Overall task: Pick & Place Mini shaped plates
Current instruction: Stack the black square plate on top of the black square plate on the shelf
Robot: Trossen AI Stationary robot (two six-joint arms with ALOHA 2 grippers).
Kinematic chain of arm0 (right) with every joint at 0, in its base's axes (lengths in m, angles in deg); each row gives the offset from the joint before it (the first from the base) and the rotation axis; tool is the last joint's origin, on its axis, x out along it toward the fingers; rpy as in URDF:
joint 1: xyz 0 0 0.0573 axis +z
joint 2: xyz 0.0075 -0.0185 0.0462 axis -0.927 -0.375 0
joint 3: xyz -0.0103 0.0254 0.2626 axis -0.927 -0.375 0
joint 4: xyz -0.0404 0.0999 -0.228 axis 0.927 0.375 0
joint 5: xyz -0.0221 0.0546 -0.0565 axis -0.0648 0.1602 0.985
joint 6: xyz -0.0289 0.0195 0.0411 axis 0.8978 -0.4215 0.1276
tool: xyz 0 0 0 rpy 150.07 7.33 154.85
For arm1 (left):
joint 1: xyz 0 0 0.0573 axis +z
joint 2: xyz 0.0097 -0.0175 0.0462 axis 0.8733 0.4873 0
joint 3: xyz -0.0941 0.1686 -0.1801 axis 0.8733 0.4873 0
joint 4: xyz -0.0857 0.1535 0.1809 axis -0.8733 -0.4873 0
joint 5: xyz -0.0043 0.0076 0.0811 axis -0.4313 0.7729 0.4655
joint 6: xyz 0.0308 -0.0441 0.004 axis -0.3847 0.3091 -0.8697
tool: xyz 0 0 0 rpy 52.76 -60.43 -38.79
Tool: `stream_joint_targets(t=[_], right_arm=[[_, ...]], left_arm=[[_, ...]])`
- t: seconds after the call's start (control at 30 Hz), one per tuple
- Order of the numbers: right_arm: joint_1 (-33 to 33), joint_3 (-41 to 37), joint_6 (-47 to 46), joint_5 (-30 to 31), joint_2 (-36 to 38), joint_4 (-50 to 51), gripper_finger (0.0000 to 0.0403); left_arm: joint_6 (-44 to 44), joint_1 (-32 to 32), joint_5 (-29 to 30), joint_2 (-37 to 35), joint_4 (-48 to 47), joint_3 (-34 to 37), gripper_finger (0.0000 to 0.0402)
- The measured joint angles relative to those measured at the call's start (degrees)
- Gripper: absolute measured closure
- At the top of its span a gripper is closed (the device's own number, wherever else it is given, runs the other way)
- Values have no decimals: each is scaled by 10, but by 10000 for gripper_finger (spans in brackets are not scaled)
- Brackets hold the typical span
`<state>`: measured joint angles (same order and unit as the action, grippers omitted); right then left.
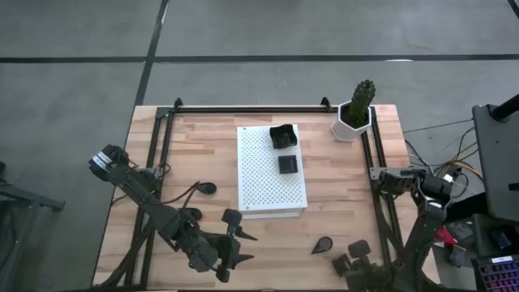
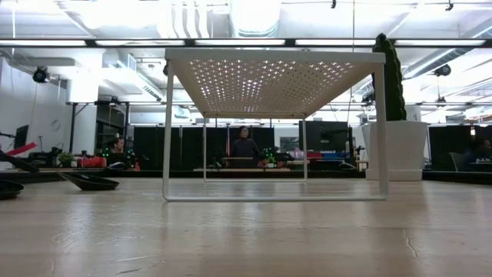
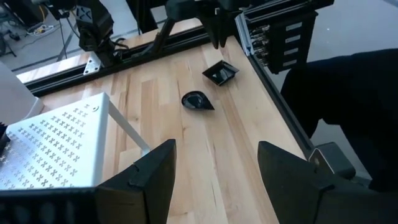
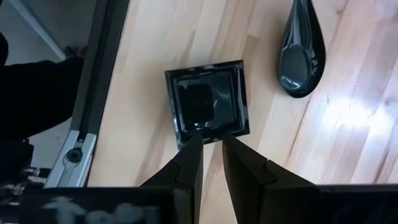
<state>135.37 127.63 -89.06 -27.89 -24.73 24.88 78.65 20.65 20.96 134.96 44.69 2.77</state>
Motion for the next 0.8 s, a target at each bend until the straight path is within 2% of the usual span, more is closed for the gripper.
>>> stream_joint_targets(t=[0.8], right_arm=[[7, -1, -21, -17, 0, 0, 346]], left_arm=[[-6, 1, 0, 0, 2, 0, 181]])
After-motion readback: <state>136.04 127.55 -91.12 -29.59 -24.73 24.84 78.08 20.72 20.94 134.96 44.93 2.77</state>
